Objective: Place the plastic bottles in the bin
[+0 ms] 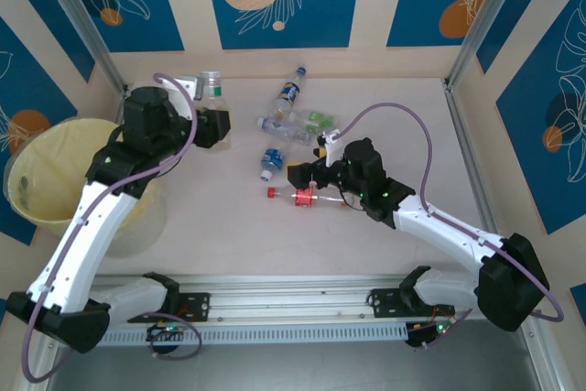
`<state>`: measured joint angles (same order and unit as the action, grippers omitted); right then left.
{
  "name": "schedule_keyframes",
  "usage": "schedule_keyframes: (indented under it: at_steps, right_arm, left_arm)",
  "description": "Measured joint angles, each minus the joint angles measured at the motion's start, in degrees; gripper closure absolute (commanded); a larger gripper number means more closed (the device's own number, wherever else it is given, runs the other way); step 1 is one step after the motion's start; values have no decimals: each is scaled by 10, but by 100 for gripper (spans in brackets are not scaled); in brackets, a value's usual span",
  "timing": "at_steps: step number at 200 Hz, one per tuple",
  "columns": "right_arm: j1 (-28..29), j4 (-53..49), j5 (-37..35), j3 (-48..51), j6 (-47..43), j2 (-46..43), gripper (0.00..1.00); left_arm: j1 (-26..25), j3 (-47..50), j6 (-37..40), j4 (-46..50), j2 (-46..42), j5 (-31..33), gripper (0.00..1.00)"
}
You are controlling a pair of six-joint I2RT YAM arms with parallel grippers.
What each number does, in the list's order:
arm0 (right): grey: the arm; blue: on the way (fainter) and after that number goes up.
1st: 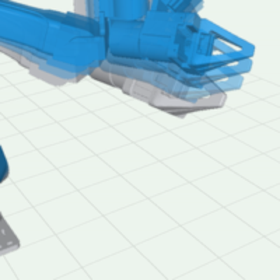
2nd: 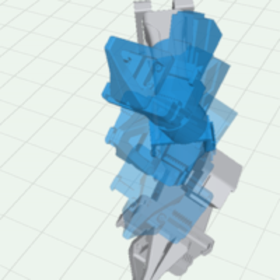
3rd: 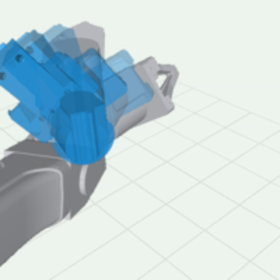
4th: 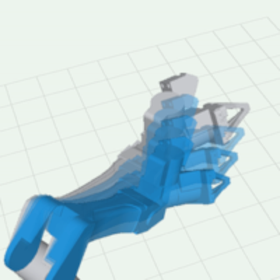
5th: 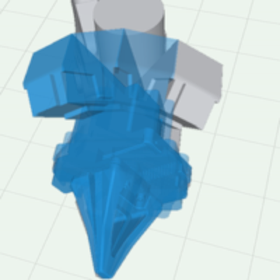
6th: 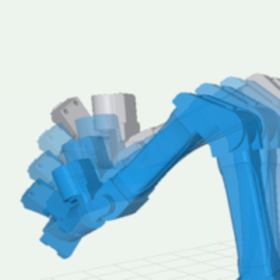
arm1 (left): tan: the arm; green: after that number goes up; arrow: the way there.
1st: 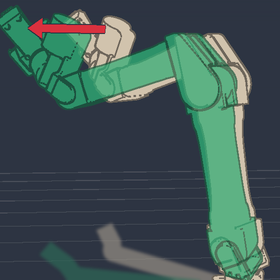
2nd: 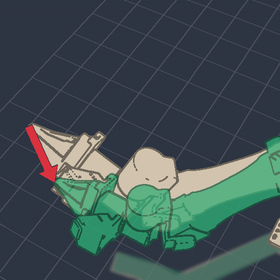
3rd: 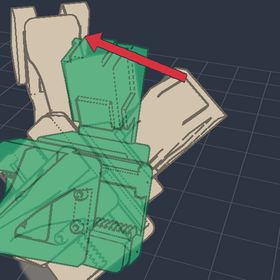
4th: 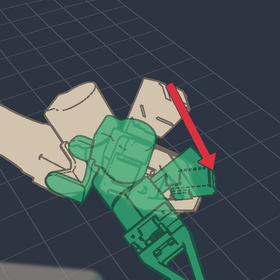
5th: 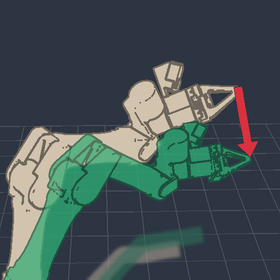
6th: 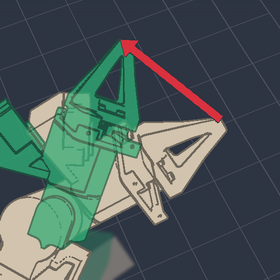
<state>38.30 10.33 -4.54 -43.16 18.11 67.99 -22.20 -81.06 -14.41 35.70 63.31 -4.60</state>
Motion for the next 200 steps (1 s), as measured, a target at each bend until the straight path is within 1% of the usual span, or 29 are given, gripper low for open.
schedule_keyframes:
  at_steps: [24,45,67,91,130,138,162,183,192,200]
  right_arm:
    - [0,0,-1,-2,0,8,0]
    - [2,0,-3,-8,0,16,0]
    - [2,0,-6,-14,0,28,0]
    - [3,0,-6,-23,0,41,0]
    - [4,1,-6,-35,0,53,0]
    - [4,2,-6,-36,0,54,0]
    - [4,4,-6,-37,0,55,1]
    - [4,5,-6,-38,0,61,0]
    - [4,4,-6,-38,0,65,0]
    - [4,4,-6,-38,0,68,0]
  left_arm:
    - [0,-43,-1,39,-20,42,100]
    - [0,-83,-3,71,-35,99,100]
    - [1,-96,-6,107,-55,189,100]
    - [1,-119,-12,170,-49,298,100]
    - [7,-127,-18,211,-14,407,100]
    - [20,-127,-18,216,-4,428,100]
    - [108,-108,-23,226,11,461,100]
    - [155,-90,-32,231,11,508,100]
    - [181,-78,-37,229,10,516,100]
    - [220,-64,-44,227,7,513,100]
